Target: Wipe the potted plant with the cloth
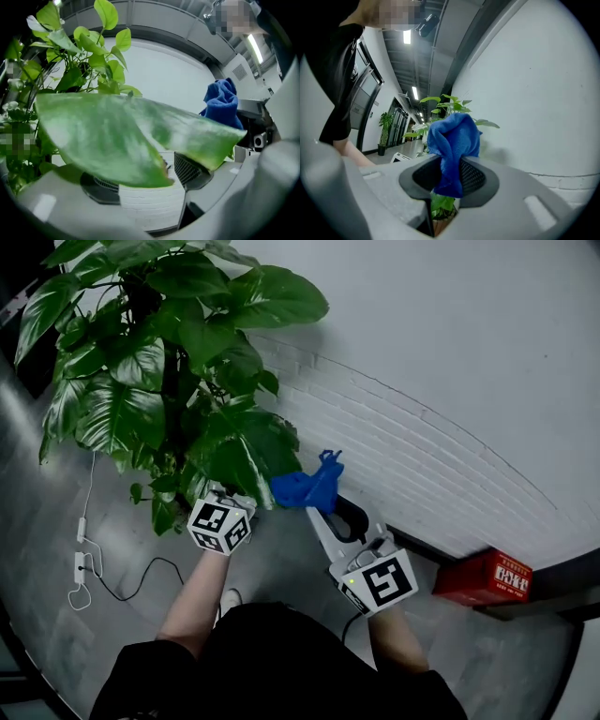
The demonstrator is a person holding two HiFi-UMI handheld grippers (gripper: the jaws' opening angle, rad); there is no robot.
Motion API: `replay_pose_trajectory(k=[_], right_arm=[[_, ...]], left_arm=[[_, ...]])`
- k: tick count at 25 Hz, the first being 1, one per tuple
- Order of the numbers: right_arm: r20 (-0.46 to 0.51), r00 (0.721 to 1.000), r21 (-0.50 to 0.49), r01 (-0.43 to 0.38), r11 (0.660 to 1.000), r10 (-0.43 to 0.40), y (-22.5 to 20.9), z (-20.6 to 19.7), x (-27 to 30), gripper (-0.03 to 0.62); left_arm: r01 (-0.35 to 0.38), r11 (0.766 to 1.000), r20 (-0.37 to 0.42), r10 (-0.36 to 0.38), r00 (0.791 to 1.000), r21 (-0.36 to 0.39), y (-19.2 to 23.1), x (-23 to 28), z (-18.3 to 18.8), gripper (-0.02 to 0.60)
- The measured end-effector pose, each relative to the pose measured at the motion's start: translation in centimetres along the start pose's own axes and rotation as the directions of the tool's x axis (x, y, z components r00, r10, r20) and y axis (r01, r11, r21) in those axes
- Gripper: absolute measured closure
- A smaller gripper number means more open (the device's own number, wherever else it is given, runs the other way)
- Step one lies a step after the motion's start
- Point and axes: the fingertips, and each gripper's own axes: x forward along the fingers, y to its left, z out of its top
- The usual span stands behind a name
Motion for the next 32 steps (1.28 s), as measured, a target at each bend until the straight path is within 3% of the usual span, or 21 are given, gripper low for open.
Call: replay_pose_trajectory(k=[3, 7, 11, 16, 21, 26, 32], right_arm=[[0.018, 1.000, -0.029, -0.015, 0.999, 0.016, -1.9, 1.5, 0.3, 0.490], [0.043, 0.999, -0.076, -0.014, 0.997, 0.017, -3.8, 3.9, 2.4, 0.490], [0.026, 0.999, -0.046, -0.029, 0.998, 0.031, -4.7, 5.7, 7.2, 0.490], [-0.070, 0.991, 0.013, -0.113, 0.993, 0.114, -3.1, 7.1, 14.7, 0.490], [-0.216, 0.965, -0.071, -0.168, 0.983, 0.150, -0.6, 5.0, 19.3, 0.490], [-0.303, 0.950, -0.247, -0.158, 0.956, 0.078, 0.8, 1.2, 19.8, 0.490], [-0.256, 0.966, -0.160, -0.078, 0.984, 0.035, -0.2, 0.4, 16.9, 0.490]], left_arm=[[-0.004, 1.000, 0.051, 0.004, 0.999, 0.005, -1.1, 0.2, 1.5, 0.247], [0.016, 0.997, 0.092, -0.023, 0.995, 0.076, -1.5, -0.8, 4.4, 0.247], [0.039, 0.991, 0.075, -0.049, 0.996, 0.128, -1.3, -1.2, 5.4, 0.247], [0.072, 0.986, 0.048, -0.080, 0.996, 0.152, -1.8, -1.9, 5.3, 0.247], [0.097, 0.986, 0.038, -0.102, 0.994, 0.133, -1.9, -2.7, 4.8, 0.247], [0.127, 0.984, 0.017, -0.130, 0.991, 0.123, -1.6, -2.9, 4.2, 0.247], [0.139, 0.983, 0.042, -0.145, 0.989, 0.116, -1.3, -3.2, 4.4, 0.247]])
